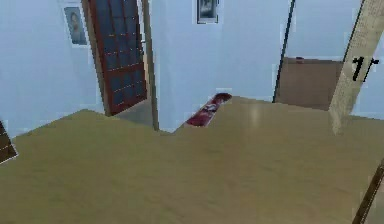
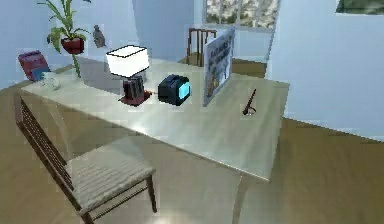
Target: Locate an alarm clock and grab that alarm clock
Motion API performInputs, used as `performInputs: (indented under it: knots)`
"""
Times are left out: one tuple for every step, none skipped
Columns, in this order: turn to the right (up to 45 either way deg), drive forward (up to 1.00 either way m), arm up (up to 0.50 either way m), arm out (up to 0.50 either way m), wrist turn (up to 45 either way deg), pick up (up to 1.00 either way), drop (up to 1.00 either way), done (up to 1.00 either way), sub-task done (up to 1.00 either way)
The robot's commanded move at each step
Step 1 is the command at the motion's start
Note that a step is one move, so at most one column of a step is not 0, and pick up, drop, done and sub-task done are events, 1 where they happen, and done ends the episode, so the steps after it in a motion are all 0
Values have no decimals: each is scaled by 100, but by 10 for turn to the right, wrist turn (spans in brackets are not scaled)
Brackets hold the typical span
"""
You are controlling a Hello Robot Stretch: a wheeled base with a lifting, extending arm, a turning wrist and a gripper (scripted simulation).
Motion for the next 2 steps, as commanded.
performInputs:
  knots:
    - [450, 0, 0, 0, 0, 0, 0, 0, 0]
    - [270, 0, 0, 0, 0, 0, 0, 0, 0]
